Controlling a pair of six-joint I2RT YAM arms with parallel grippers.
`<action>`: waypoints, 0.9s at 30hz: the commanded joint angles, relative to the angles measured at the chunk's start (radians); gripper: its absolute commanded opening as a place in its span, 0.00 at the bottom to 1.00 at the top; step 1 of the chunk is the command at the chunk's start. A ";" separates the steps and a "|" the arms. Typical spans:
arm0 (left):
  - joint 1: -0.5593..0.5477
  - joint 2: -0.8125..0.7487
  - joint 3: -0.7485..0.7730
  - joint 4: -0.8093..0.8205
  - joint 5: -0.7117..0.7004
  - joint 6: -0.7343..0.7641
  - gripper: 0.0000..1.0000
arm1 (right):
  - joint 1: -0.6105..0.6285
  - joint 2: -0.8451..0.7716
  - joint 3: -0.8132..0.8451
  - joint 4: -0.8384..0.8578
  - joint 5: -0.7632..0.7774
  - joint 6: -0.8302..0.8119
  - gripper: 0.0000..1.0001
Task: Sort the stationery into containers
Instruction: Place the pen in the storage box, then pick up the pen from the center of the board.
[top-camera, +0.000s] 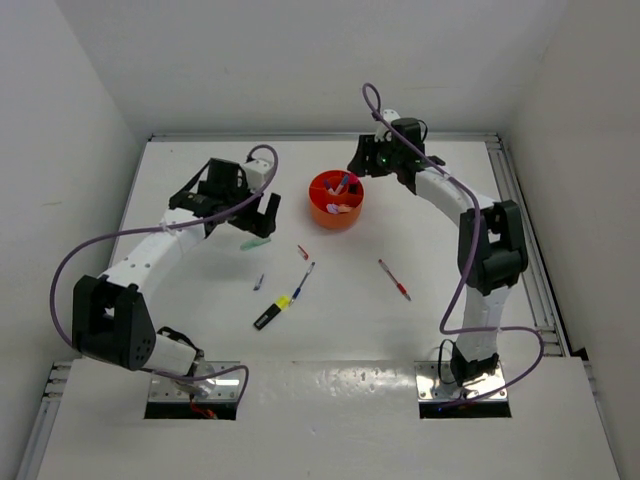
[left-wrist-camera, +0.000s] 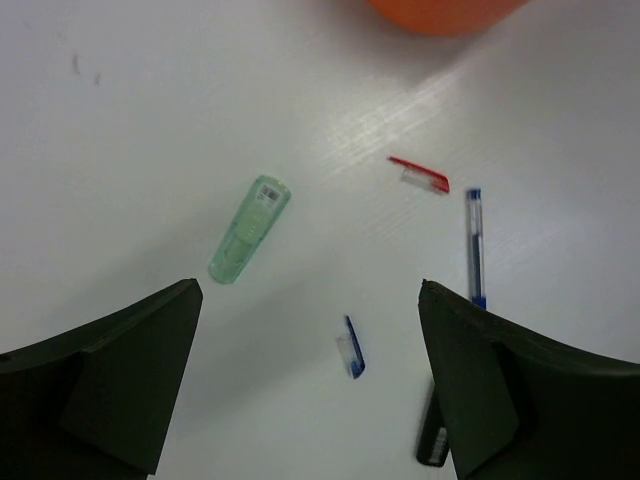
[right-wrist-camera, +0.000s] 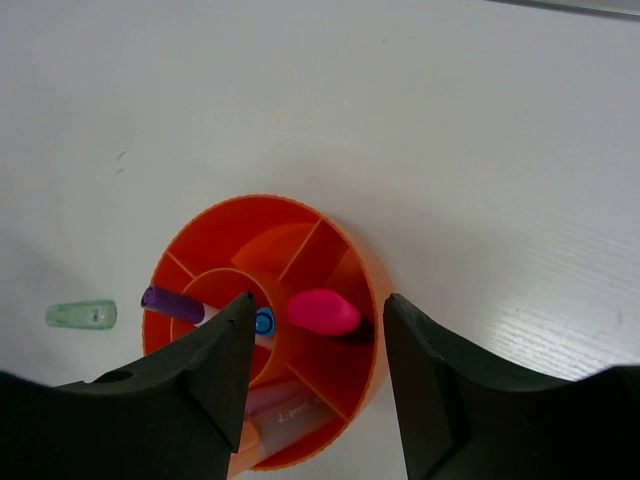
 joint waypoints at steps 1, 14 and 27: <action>-0.029 -0.027 -0.018 -0.125 0.091 0.175 0.96 | 0.002 -0.085 0.027 -0.016 -0.006 0.026 0.54; -0.227 -0.027 -0.204 -0.242 0.088 0.326 0.65 | -0.071 -0.429 -0.103 -0.169 -0.010 0.011 0.54; -0.400 0.189 -0.189 -0.219 -0.093 0.169 0.66 | -0.117 -0.619 -0.280 -0.219 0.007 -0.009 0.54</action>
